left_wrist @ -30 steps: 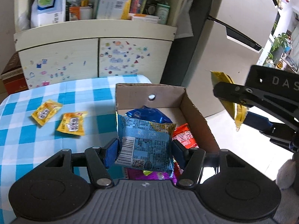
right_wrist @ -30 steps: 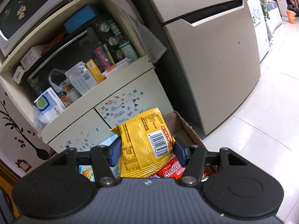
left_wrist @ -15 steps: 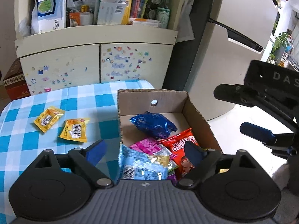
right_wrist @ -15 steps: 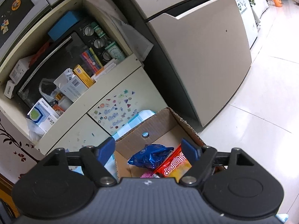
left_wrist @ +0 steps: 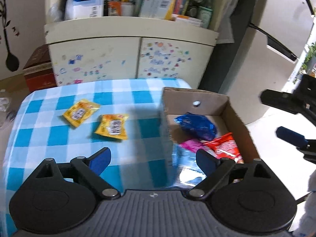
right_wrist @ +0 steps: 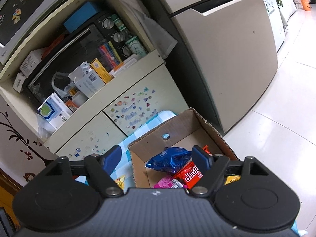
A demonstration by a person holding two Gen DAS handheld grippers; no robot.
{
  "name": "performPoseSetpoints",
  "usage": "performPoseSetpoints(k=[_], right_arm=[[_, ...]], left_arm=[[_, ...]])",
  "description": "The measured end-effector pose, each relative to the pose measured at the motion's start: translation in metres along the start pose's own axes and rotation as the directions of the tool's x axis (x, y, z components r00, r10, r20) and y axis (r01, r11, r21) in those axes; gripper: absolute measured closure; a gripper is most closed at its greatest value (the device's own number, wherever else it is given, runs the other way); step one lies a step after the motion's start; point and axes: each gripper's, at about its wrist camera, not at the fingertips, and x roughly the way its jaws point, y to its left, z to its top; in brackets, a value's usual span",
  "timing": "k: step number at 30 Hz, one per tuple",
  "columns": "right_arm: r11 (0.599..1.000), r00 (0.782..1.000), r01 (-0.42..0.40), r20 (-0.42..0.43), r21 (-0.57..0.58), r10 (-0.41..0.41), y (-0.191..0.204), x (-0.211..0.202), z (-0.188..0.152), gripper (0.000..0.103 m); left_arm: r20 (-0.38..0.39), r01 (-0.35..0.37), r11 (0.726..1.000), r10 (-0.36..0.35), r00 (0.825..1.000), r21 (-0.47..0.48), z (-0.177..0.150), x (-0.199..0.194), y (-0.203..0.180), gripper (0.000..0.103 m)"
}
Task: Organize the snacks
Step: 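Open both grippers over the box to drop the two bags, then withdraw both grippers and move them toward the two small yellow waffle bags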
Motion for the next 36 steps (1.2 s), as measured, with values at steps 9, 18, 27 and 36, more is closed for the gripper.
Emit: performPoseSetpoints(k=[9, 18, 27, 36], right_arm=[[0.999, 1.000, -0.010, -0.018, -0.034, 0.010, 0.010, 0.006, -0.005, 0.024], [0.995, 0.999, -0.027, -0.037, -0.092, 0.024, 0.026, 0.012, -0.014, 0.024], [0.982, 0.997, -0.065, -0.055, -0.180, 0.056, 0.051, 0.021, -0.029, 0.024], [0.949, 0.993, -0.095, -0.092, -0.300, 0.071, 0.078, 0.031, -0.050, 0.023]], left_arm=[[-0.030, -0.069, 0.997, 0.068, 0.997, -0.040, 0.002, 0.003, 0.041, 0.007], [-0.033, -0.100, 0.992, 0.098, 0.995, -0.075, 0.004, 0.005, 0.073, 0.007], [-0.041, -0.119, 0.984, 0.115, 0.993, -0.136, 0.010, 0.009, 0.107, 0.004], [-0.031, -0.223, 0.972, 0.221, 0.975, -0.074, 0.015, 0.020, 0.136, 0.005]])
